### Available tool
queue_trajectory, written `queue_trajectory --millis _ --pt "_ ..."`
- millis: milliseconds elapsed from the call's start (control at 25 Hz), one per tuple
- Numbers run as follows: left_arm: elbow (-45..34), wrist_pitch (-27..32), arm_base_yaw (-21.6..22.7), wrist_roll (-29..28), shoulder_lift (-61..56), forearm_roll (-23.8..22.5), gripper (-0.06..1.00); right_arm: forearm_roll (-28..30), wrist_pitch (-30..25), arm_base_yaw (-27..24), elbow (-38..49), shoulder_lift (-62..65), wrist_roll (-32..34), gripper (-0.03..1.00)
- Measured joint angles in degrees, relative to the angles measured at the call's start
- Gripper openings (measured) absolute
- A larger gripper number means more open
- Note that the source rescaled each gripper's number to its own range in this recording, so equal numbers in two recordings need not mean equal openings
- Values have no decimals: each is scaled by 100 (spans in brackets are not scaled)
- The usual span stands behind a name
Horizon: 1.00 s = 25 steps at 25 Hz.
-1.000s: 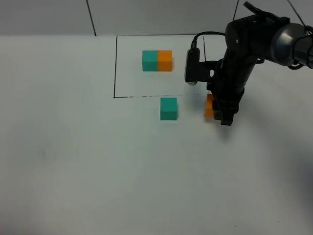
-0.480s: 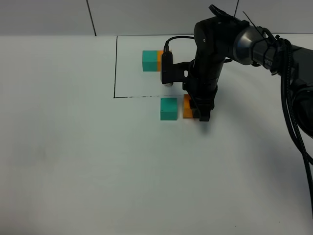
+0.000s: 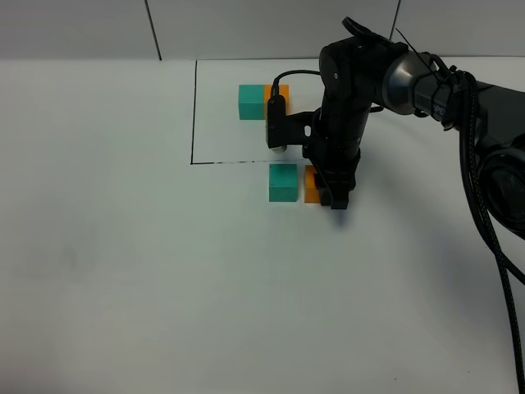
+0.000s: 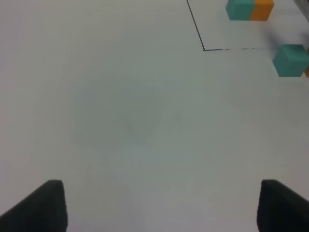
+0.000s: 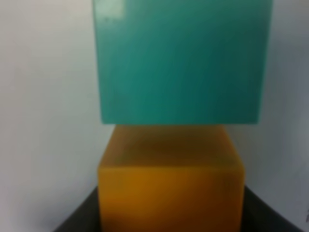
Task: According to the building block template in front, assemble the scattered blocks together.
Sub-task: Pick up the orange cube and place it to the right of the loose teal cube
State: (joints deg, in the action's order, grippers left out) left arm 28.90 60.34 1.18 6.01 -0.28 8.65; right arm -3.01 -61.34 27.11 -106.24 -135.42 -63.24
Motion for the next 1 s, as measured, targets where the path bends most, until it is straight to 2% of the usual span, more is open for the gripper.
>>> queue_trajectory --millis 1000 --pt "0 0 0 0 0 0 68 -9 167 64 -11 -48 242 2"
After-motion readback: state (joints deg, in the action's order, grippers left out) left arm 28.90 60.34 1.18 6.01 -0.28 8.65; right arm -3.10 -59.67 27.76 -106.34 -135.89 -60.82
